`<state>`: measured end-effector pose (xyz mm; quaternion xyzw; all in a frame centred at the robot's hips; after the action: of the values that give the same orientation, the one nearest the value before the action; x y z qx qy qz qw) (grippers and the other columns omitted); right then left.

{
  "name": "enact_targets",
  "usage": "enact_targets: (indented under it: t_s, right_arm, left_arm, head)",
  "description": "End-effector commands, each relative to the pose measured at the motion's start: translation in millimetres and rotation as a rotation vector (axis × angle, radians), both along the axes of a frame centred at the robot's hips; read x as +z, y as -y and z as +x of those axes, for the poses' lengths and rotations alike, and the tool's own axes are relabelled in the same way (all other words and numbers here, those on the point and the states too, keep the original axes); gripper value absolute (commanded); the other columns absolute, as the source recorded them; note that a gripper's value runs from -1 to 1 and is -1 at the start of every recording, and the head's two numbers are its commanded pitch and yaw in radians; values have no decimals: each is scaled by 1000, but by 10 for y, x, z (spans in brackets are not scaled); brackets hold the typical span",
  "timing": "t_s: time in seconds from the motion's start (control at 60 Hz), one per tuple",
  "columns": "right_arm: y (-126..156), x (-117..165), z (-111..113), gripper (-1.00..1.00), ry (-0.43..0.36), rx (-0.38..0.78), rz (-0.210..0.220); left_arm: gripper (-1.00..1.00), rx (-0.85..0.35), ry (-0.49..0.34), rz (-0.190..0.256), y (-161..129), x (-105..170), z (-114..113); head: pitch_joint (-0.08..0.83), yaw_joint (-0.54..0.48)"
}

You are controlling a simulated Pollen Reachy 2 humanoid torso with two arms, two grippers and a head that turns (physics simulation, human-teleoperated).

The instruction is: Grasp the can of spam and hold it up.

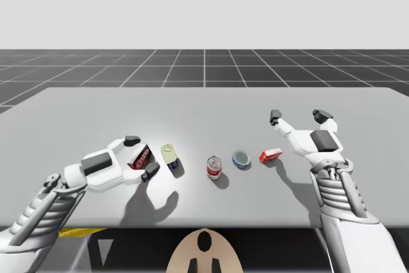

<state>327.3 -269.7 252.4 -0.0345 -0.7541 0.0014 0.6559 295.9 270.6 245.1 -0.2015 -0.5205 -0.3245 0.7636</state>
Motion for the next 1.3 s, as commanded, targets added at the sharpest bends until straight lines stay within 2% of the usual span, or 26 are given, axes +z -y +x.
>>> enact_targets:
  t_s: [0.017, 0.15, 0.333, 0.4, 0.517, 0.933, 0.967, 0.983, 1.0, 1.033, 1.2, 1.3]
  right_arm:
    - [7, 2, 8, -1000, 5, -5, -3]
    - [14, 1, 13, -1000, 6, -7, -5]
    - [30, 13, 13, -1000, 11, -9, -6]
    - [35, 15, 13, -1000, 12, -9, -6]
    - [42, 21, 9, -1000, 13, -9, -5]
    - [58, 30, 4, -1000, 17, -9, -3]
    - [60, 32, 4, -1000, 17, -9, -2]
    - [59, 32, 4, -1000, 17, -9, -1]
    - [60, 32, 4, -1000, 17, -9, -1]
    - [60, 32, 5, -1000, 16, -9, -1]
    - [60, 32, 5, -1000, 17, -9, -4]
    - [58, 32, 4, -1000, 17, -9, -5]
  left_arm:
    - [-1000, -167, -117, 81, 111, -154, 56]
    - [-1000, -190, -131, 102, 225, -248, 152]
    - [-1000, -195, -159, 108, 342, -378, 349]
    - [-1000, -202, -170, 96, 370, -398, 396]
    - [-1000, -201, -181, 111, 427, -460, 479]
    - [-1000, -207, -186, 134, 570, -608, 560]
    - [-874, -207, -179, 140, 574, -618, 552]
    - [-411, -204, -175, 140, 572, -621, 548]
    - [629, -204, -176, 140, 572, -623, 548]
    - [924, -202, -173, 142, 570, -626, 544]
    - [994, -203, -163, 147, 557, -638, 538]
    - [1000, -203, -162, 149, 550, -657, 533]
  head:
    - [670, 237]
    - [667, 238]
    - [665, 233]
    - [665, 231]
    - [666, 225]
    - [663, 217]
    - [662, 217]
    - [661, 218]
    - [661, 218]
    - [659, 218]
    - [618, 219]
    - [532, 217]
